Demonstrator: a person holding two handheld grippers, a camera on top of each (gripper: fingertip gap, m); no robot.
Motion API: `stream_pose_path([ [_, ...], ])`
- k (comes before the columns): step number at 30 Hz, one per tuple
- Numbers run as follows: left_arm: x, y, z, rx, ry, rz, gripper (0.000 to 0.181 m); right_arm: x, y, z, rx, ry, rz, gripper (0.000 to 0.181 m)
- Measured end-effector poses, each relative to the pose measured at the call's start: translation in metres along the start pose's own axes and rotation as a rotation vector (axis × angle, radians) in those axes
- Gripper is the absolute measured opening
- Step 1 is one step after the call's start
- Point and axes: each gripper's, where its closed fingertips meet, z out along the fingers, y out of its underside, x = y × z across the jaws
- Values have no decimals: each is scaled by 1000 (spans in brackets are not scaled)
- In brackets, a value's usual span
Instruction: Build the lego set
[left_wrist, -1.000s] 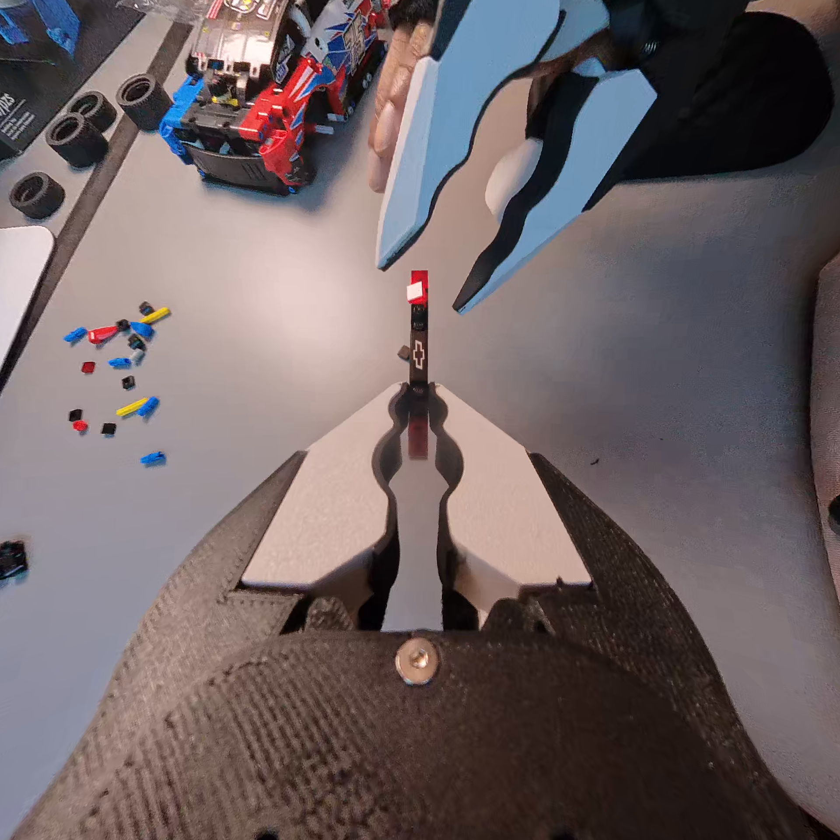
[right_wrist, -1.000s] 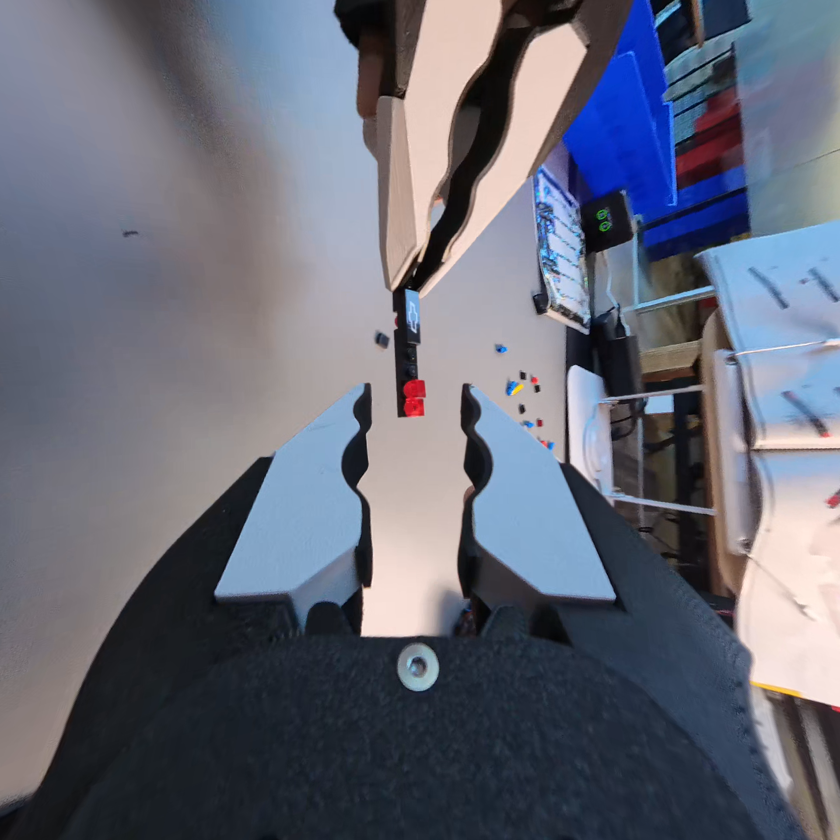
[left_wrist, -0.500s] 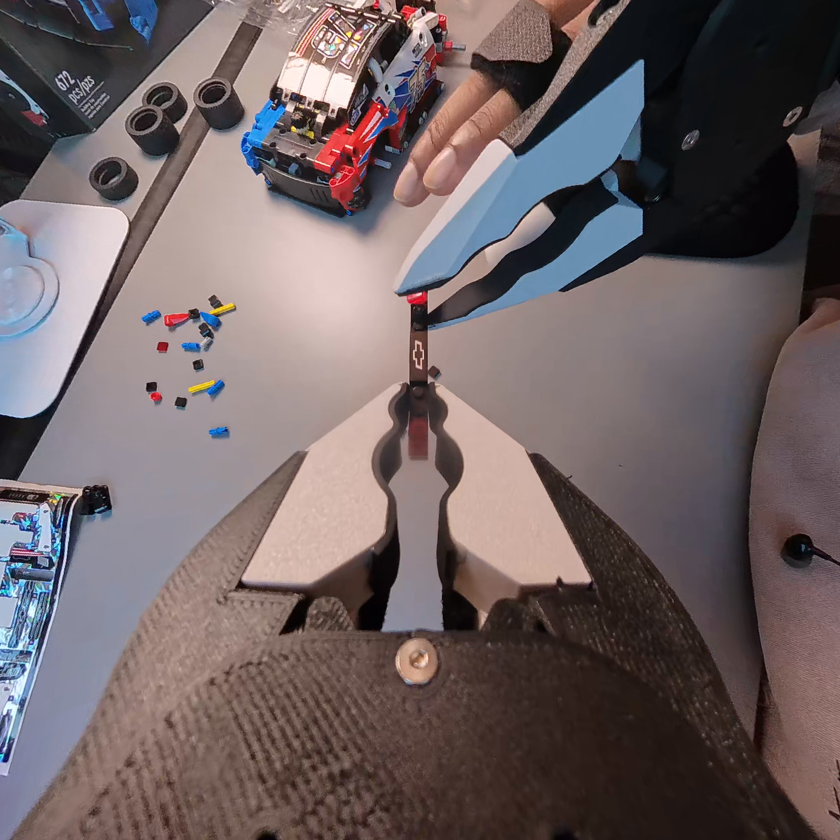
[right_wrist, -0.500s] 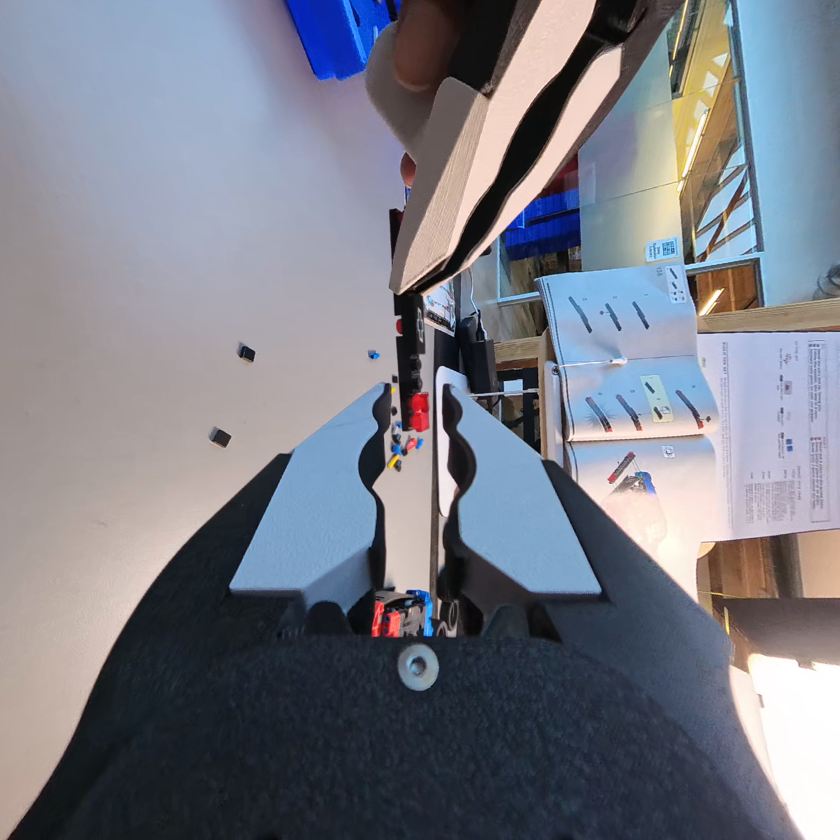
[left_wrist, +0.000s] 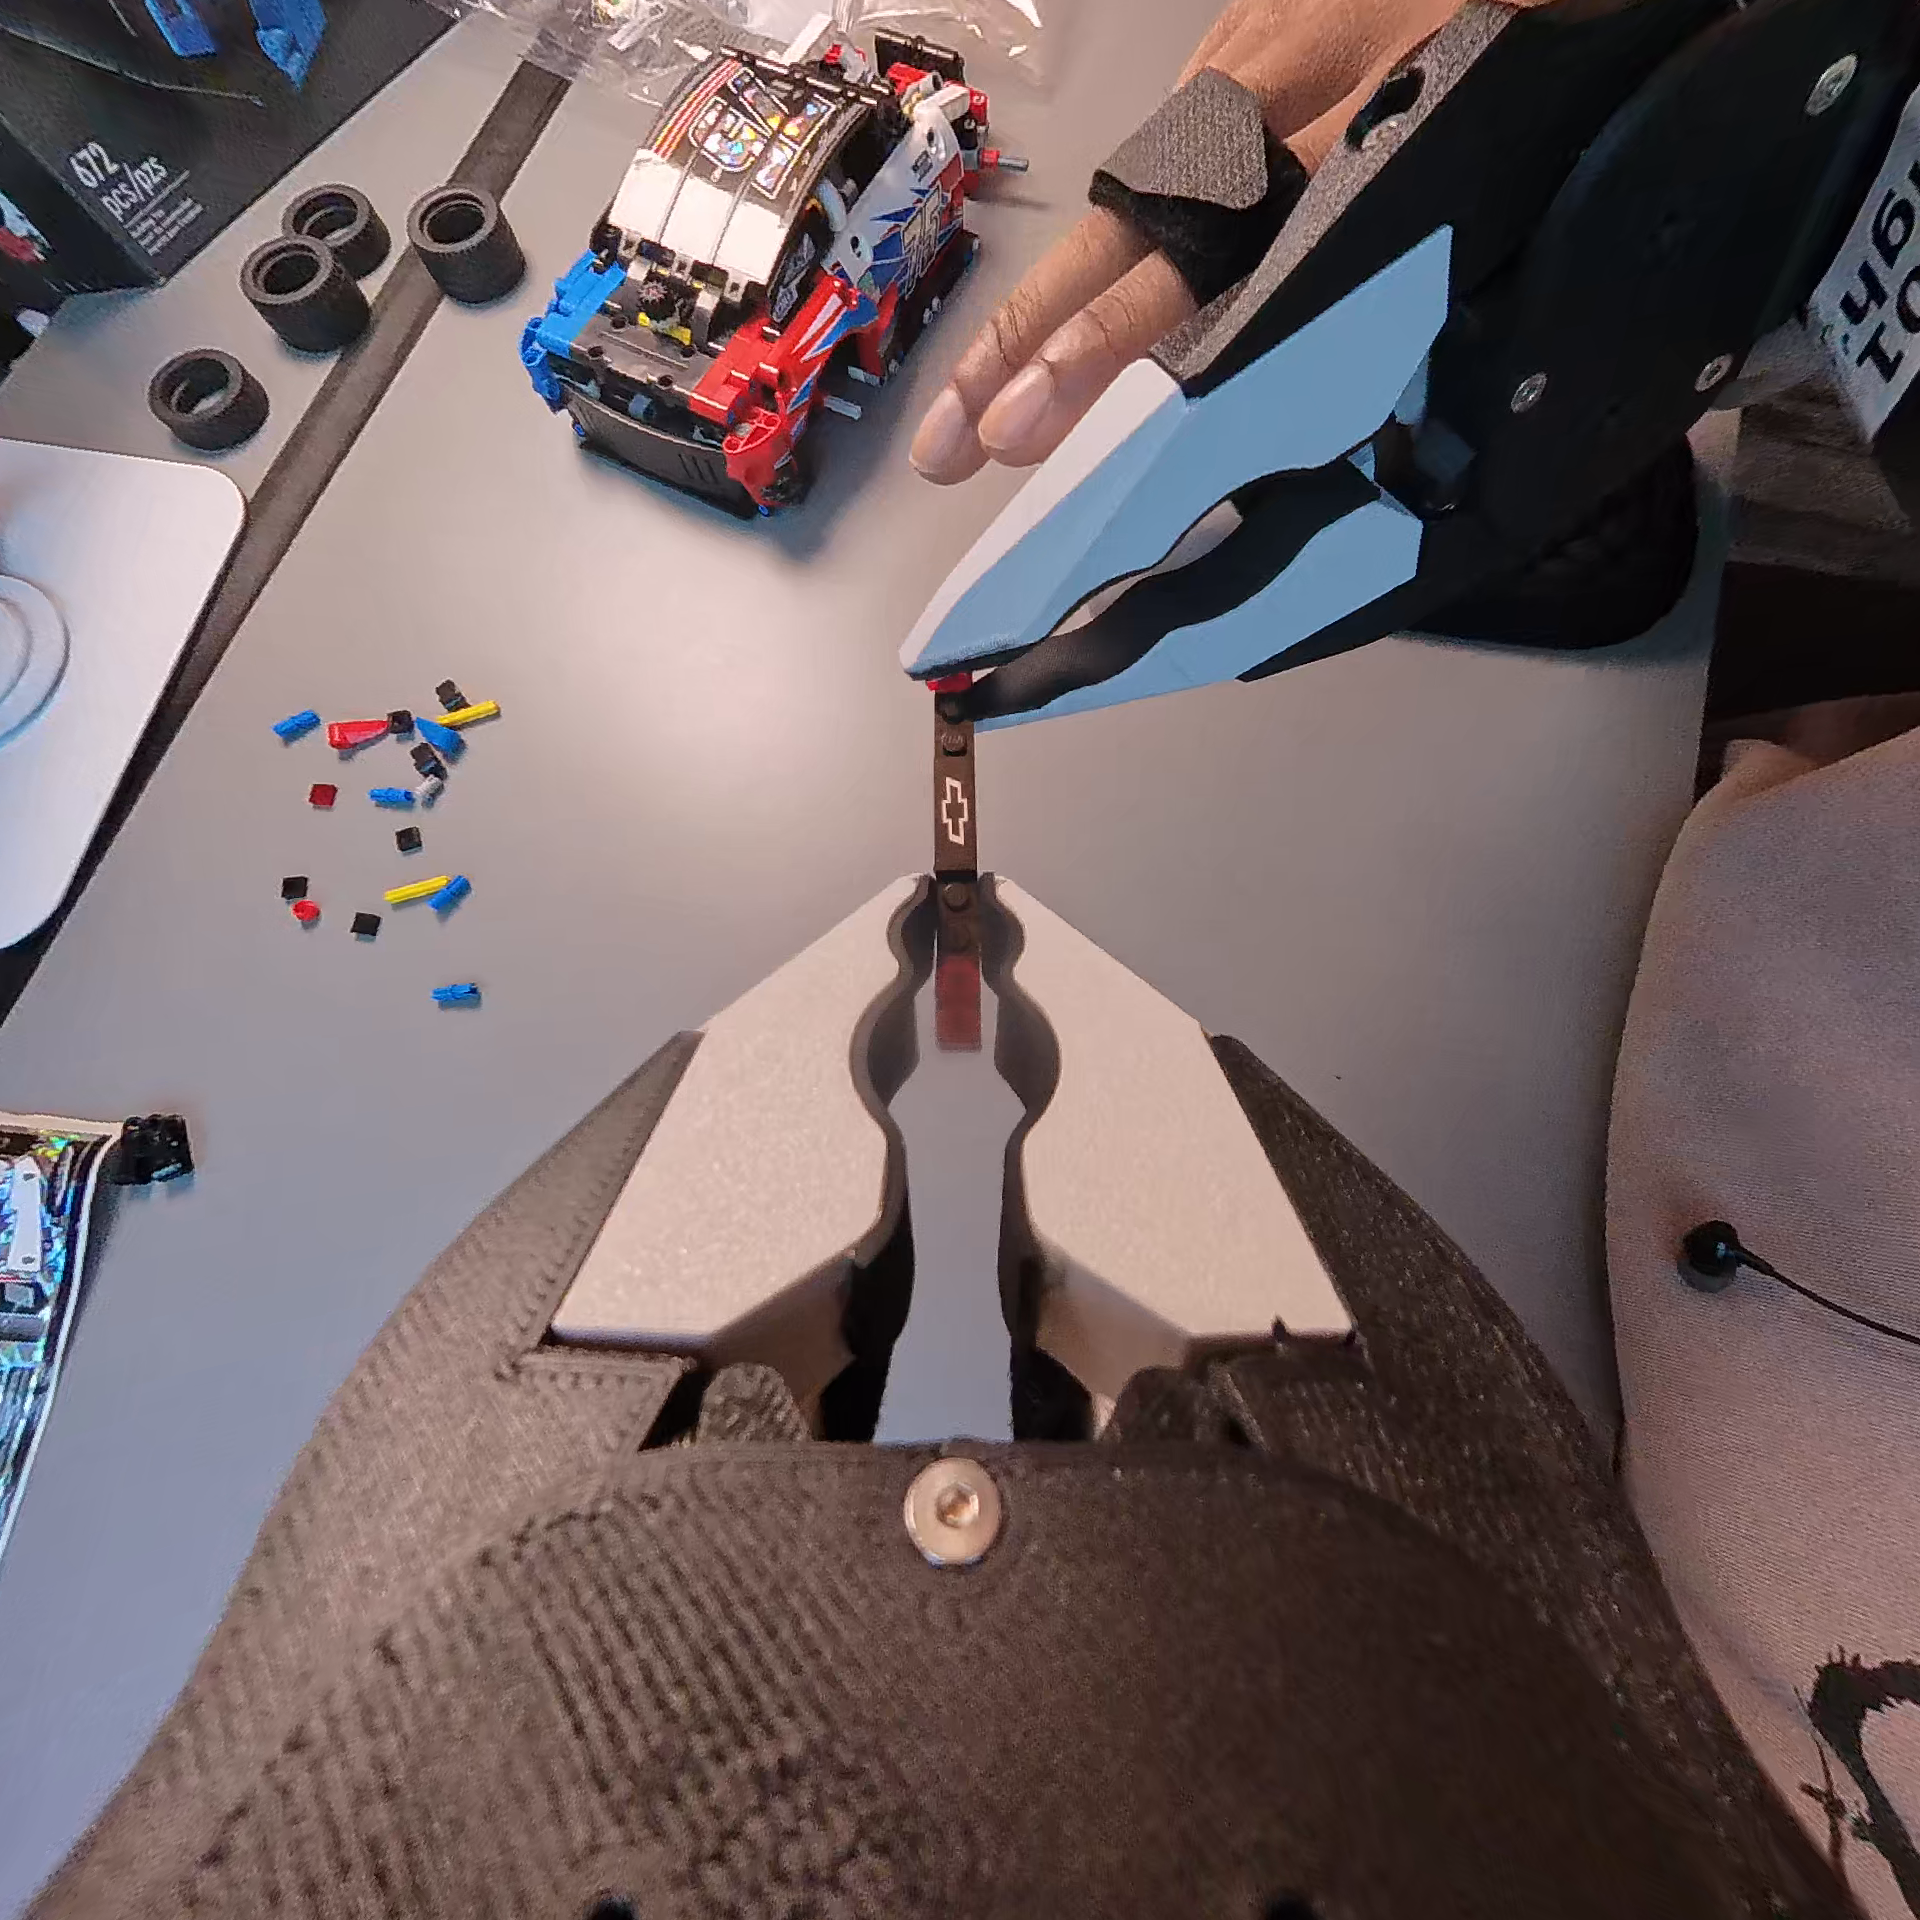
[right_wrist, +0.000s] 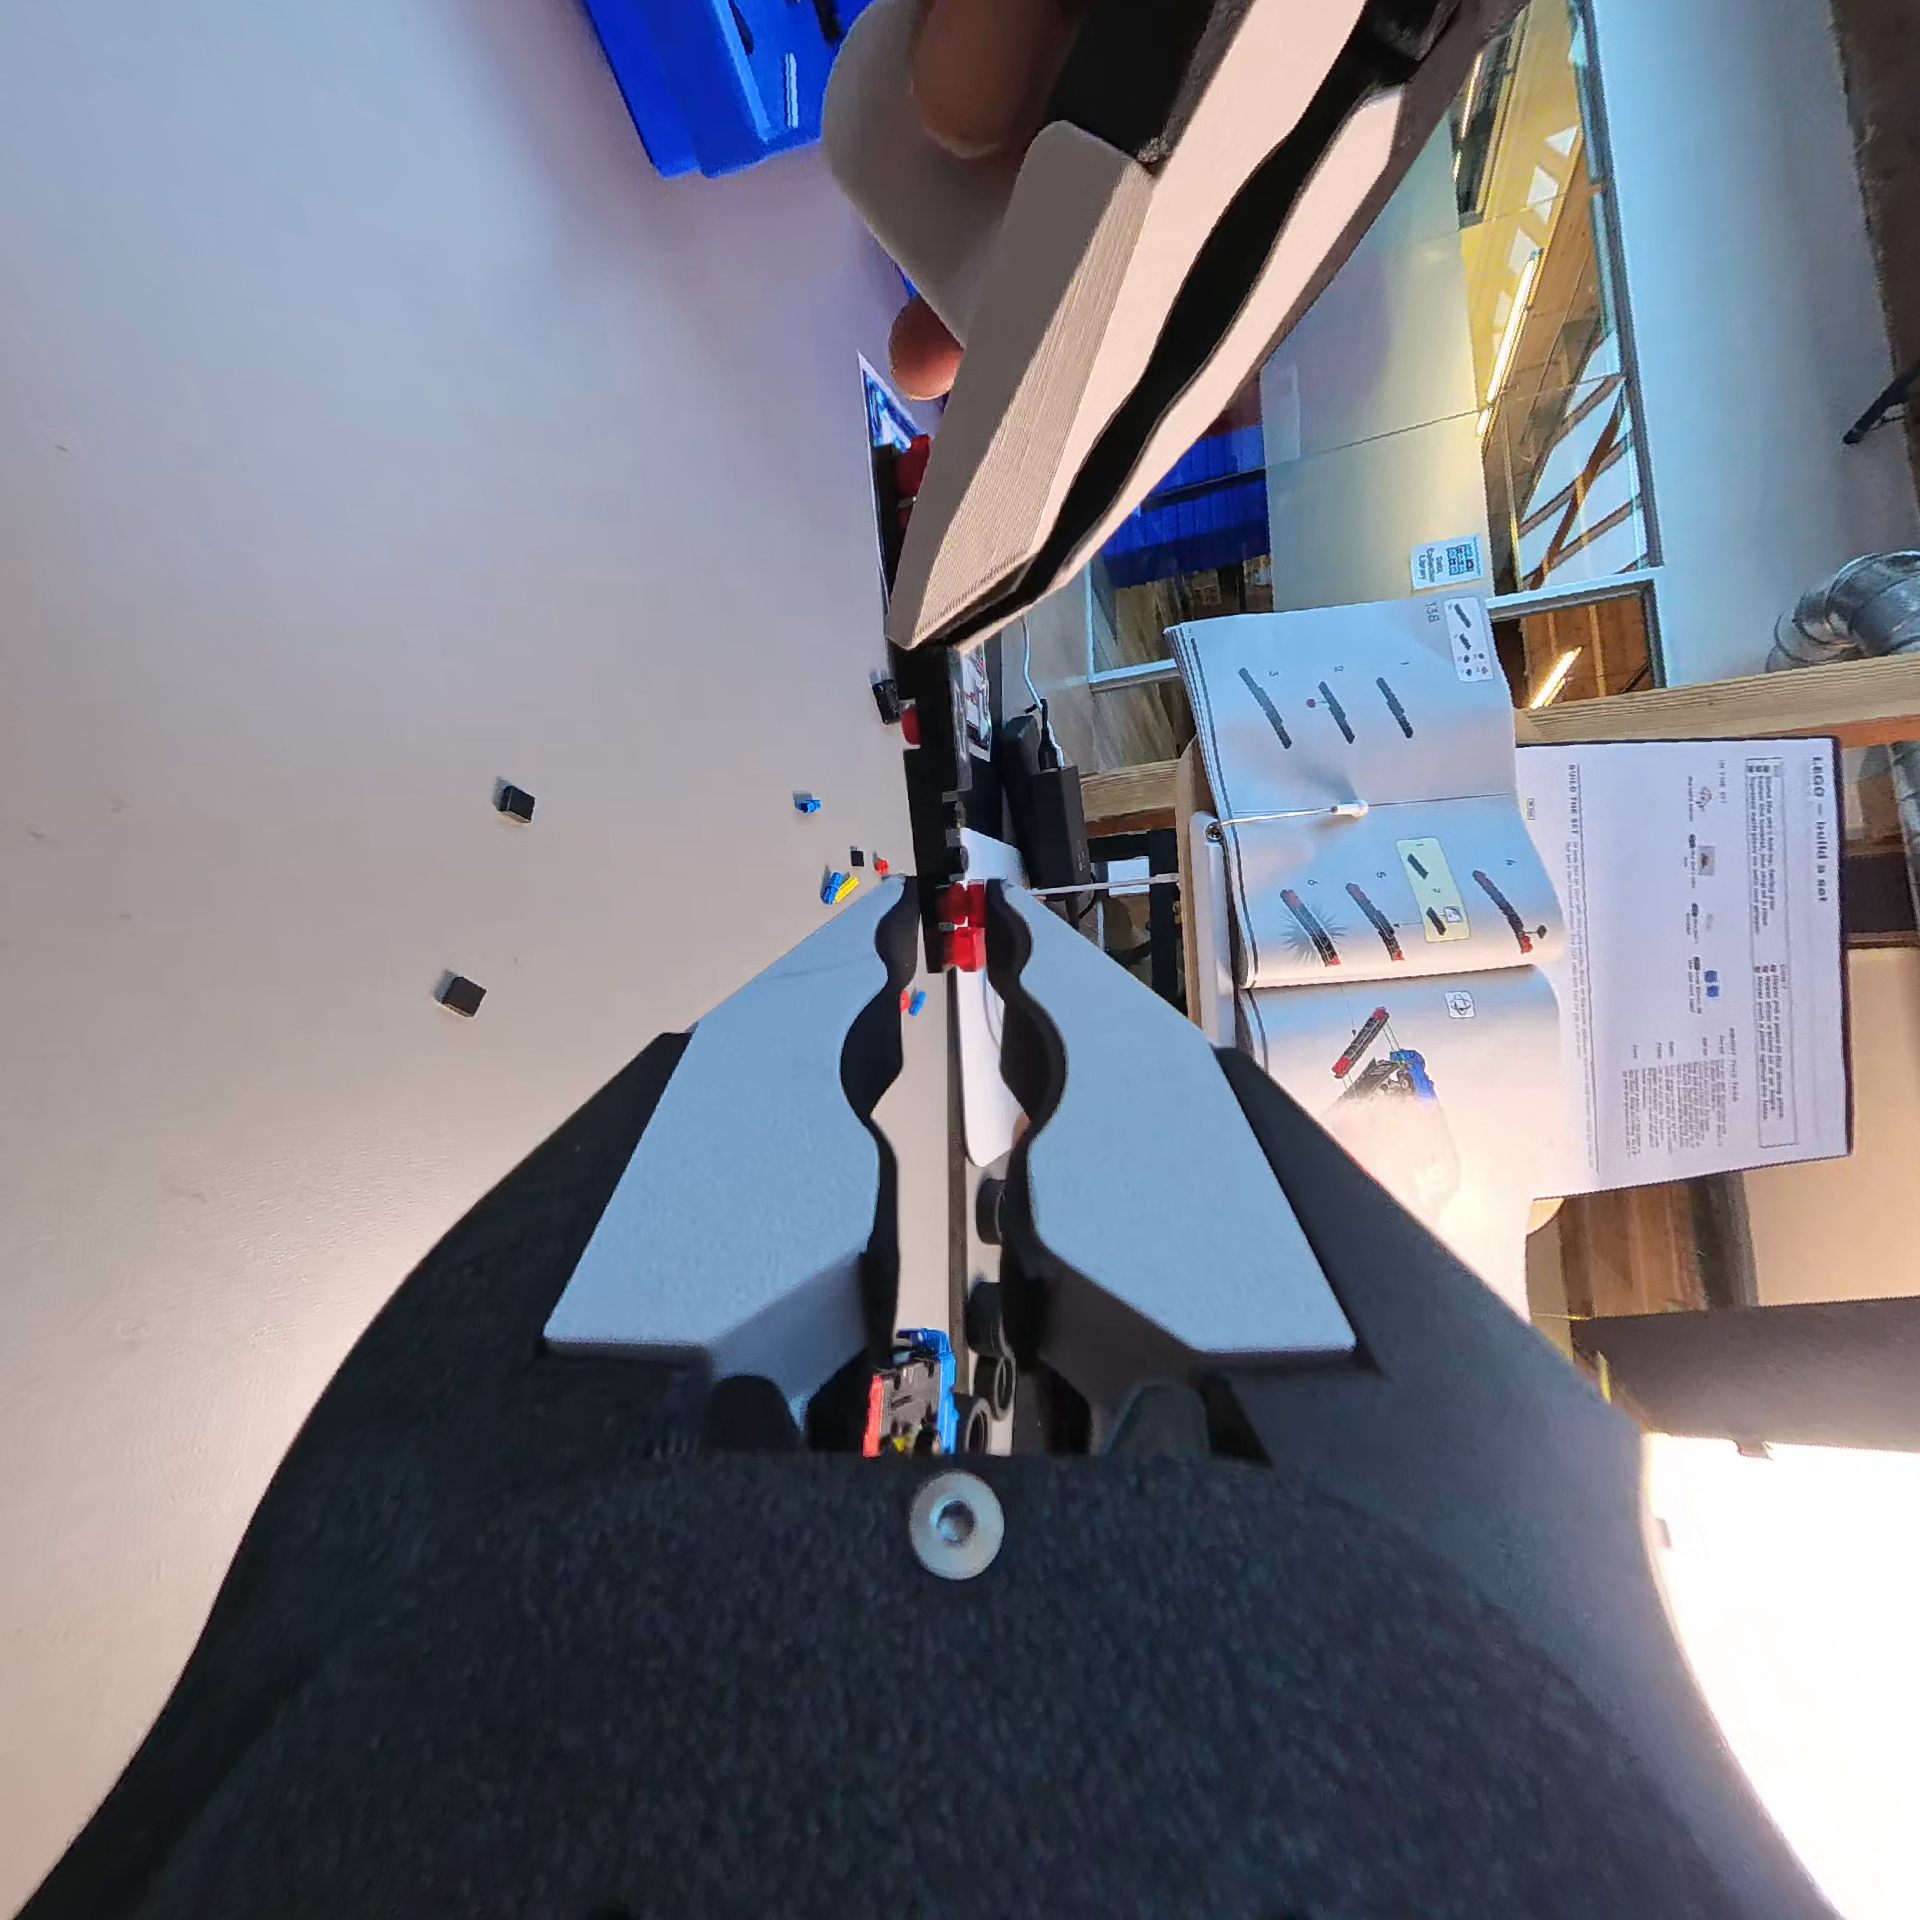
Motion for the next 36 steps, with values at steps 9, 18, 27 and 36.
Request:
stream_pose_path([
  [9, 8, -15, -15, 73, 213, -199, 6, 7, -9, -10, 84, -124, 166, 9],
  [18, 23, -26, -24, 198, 166, 39, 36, 11, -17, -18, 146, -261, 340, 8],
  [27, 19, -21, -16, 253, -69, 280, 9, 5, -28, -20, 166, -367, 376, 7],
  [36, 24, -16, -16, 278, -21, 243, 9, -2, -33, -23, 145, -413, 343, 6],
])
